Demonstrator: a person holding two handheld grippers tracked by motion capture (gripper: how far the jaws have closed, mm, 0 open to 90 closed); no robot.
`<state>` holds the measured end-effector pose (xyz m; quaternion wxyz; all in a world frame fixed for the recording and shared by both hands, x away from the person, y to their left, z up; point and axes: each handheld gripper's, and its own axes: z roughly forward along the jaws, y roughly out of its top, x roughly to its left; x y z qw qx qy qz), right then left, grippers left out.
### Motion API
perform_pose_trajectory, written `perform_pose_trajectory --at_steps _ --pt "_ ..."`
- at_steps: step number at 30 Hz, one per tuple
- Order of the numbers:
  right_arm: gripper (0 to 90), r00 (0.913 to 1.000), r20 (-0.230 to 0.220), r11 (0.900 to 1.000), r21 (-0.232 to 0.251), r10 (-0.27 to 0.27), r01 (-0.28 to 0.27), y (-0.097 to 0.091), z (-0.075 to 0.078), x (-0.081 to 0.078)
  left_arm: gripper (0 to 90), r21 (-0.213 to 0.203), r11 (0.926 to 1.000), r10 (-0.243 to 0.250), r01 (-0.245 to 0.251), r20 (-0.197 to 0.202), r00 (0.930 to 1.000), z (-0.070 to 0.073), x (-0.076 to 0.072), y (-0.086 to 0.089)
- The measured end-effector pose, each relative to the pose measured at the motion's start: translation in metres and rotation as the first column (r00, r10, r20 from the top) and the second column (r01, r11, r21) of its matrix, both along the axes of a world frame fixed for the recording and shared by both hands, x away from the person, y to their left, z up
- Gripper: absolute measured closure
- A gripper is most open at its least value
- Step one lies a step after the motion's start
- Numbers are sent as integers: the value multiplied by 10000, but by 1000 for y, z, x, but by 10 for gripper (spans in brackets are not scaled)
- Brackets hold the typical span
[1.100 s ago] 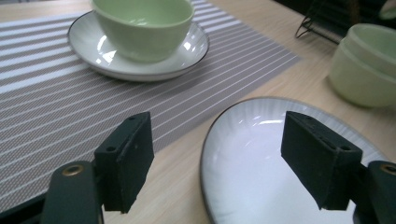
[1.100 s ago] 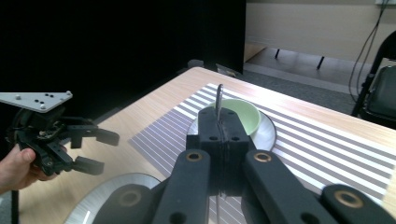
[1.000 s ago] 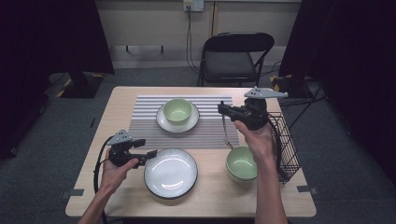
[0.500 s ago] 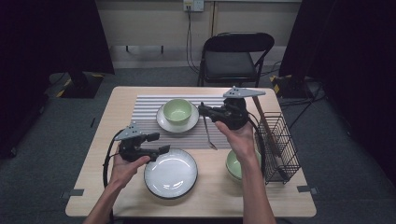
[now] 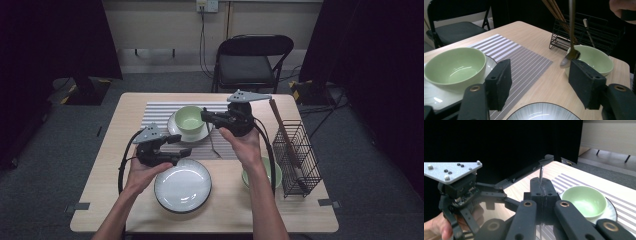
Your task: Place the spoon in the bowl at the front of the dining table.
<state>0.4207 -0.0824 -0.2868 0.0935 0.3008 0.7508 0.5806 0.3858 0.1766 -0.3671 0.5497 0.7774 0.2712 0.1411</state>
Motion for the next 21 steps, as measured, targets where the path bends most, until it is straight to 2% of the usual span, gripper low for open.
perform_pose_trajectory --at_steps 7,13,15,21 --pt "900 9997 157 9998 69 189 -190 10 3 -2 343 -28 9998 -195 196 150 9997 5 0 -9" --pt "900 9990 209 9991 123 391 -394 20 2 -4 419 -265 9985 -478 481 89 9988 5 1 -14" --pt "900 9989 180 9990 112 423 -425 22 2 -4 448 -459 9969 -633 634 32 9980 4 2 -15" --pt "900 9983 141 9983 119 567 -568 28 -1 -5 522 -763 9944 -728 735 112 9973 8 5 -17"
